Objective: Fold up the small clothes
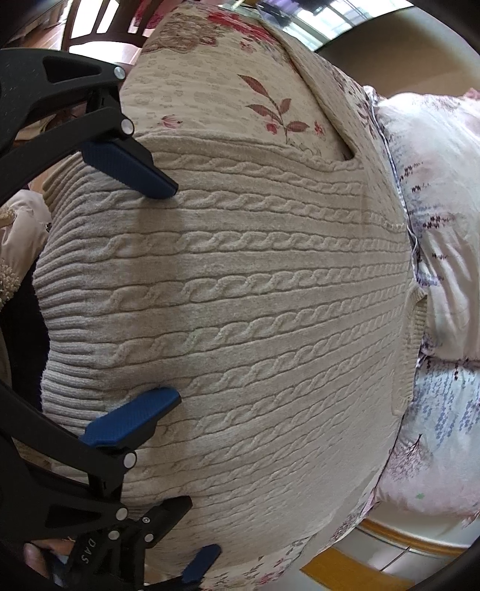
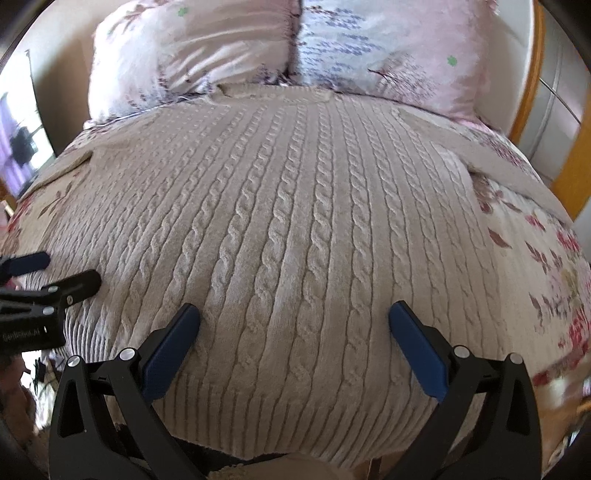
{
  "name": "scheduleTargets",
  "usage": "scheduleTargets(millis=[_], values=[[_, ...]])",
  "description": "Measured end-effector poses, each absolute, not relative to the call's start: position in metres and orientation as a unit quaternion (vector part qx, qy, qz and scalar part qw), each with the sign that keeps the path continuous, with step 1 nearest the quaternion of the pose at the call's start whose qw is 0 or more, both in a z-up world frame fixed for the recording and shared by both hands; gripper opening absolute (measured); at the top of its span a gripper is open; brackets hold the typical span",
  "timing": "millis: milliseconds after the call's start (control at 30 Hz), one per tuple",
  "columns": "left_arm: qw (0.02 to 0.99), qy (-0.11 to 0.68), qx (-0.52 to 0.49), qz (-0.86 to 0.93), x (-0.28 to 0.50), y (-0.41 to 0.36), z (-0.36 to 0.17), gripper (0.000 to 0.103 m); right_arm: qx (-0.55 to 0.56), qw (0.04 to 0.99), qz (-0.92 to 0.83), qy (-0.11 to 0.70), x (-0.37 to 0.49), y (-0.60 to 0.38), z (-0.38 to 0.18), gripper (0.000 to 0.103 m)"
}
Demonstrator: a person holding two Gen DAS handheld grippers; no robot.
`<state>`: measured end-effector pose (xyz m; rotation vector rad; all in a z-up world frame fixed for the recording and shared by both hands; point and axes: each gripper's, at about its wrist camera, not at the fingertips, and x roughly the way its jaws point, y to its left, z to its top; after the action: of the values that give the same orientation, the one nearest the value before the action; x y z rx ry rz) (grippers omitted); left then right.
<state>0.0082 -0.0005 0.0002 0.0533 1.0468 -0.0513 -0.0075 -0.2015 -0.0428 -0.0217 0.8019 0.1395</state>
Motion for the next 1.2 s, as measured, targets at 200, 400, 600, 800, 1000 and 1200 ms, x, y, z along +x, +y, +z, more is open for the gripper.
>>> scheduleTargets(millis=[200,400,600,800,1000,1200], values=[[0.867,0.494,0.038,-0.052,0.023,0.002,0.004,0.101,0.008,0.918,0.089,0.386,0.005,-0.214,-0.035,0.102],[0.887,0.456,0.039,-0.064,0.049,0.01,0.022,0.101,0.176,0.909,0.044,0.375,0.053,-0.305,-0.007,0.102],[0.894,0.429,-0.01,-0.131,0.083,0.022,0.044,0.101,0.325,0.867,-0.071,0.37,0.099,-0.419,-0.002,0.083],[0.903,0.407,-0.02,-0.135,0.115,0.027,0.058,0.101,0.413,0.817,-0.146,0.375,0.114,-0.484,-0.023,0.067],[0.906,0.404,0.0,-0.123,0.14,0.027,0.062,0.101,0.475,0.792,-0.172,0.344,0.117,-0.518,-0.038,0.053],[0.895,0.427,-0.028,-0.125,0.161,0.033,0.052,0.101,0.498,0.782,-0.202,0.316,0.124,-0.549,-0.042,0.037]])
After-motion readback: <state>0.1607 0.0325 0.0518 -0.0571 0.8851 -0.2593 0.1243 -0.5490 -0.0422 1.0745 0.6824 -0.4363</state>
